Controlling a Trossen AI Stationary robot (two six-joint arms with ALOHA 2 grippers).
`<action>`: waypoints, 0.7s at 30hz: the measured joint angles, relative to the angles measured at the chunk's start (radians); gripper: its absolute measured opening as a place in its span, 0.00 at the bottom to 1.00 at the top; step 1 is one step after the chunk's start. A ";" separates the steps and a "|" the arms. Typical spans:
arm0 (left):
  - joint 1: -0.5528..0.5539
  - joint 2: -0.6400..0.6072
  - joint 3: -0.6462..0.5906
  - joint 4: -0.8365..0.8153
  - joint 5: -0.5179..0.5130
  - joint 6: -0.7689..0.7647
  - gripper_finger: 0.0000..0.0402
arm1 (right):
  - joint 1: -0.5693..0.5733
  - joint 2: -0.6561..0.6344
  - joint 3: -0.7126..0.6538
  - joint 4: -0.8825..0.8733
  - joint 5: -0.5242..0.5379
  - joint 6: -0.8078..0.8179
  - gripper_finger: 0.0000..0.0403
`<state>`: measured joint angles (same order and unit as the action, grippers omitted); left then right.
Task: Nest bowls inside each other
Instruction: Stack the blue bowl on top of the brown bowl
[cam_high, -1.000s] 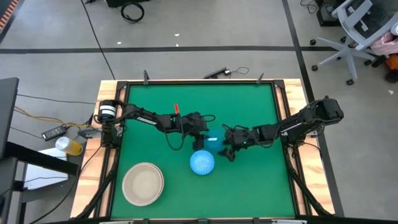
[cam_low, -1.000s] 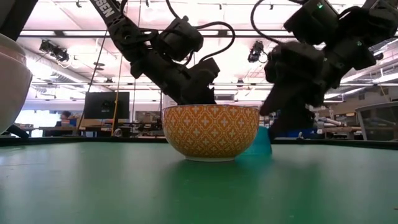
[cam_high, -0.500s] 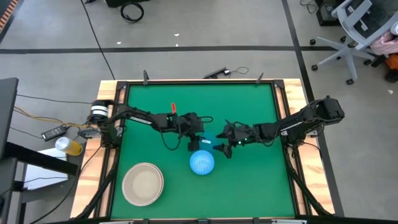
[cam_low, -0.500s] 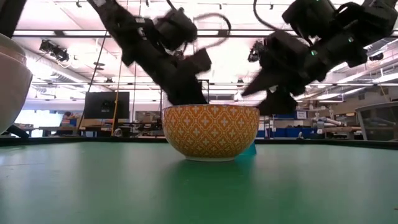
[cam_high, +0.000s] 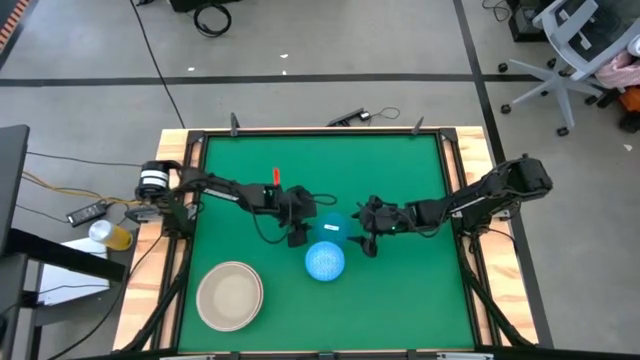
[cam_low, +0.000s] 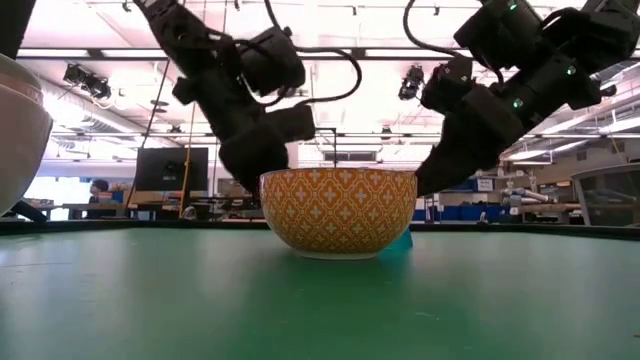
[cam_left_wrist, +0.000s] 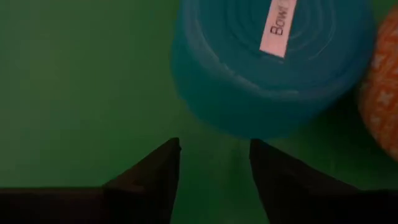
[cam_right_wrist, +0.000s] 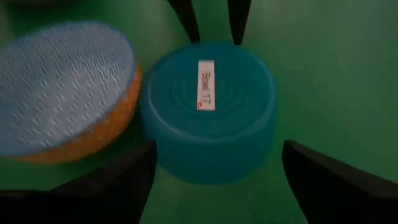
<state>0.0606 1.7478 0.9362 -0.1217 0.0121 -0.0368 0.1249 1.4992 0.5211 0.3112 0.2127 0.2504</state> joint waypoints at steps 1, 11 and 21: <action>-0.004 0.007 -0.001 0.007 0.000 0.003 0.51 | 0.000 0.008 0.000 -0.004 0.000 -0.017 0.87; -0.052 0.062 0.001 0.086 -0.018 0.255 0.72 | 0.001 0.245 -0.002 0.225 0.031 -0.211 0.87; -0.046 0.067 0.000 0.128 -0.058 0.340 0.74 | -0.013 0.219 -0.005 0.268 0.027 -0.257 0.86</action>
<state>0.0143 1.8153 0.9363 0.0058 -0.0461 0.3032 0.1124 1.7182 0.5159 0.5794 0.2395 -0.0068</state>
